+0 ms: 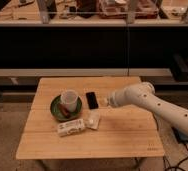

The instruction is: Stand the bottle upright

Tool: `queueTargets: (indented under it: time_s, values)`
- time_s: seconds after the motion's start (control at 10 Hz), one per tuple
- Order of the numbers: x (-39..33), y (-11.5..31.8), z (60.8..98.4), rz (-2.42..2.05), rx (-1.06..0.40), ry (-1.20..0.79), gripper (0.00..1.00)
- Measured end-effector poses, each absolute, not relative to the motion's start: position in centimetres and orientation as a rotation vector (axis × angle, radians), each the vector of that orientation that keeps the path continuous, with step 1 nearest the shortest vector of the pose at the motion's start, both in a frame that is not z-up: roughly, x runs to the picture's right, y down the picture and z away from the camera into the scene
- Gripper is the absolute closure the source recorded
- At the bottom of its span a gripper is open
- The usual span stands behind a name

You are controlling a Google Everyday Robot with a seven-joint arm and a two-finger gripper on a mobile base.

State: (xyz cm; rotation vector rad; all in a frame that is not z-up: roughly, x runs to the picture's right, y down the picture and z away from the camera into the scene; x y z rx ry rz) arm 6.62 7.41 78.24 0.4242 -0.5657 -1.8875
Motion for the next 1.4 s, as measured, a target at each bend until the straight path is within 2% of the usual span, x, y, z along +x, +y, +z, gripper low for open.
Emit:
queueTargets:
  time_s: [0.1,0.2,0.7,1.1,1.4]
  values:
    - [6.9,8.5,77.8,-1.924,0.448,-0.575,0.83]
    - [7.1,9.3,77.5,-1.95,0.463,-0.584,0.79]
    - [6.5,9.6,77.2,-1.989,0.492,-0.594,0.79]
    - [3.4,11.1,74.8,-2.219,0.662,-0.643,0.79]
    - [2.1,12.8,73.7,-2.366,0.732,-0.706,0.79]
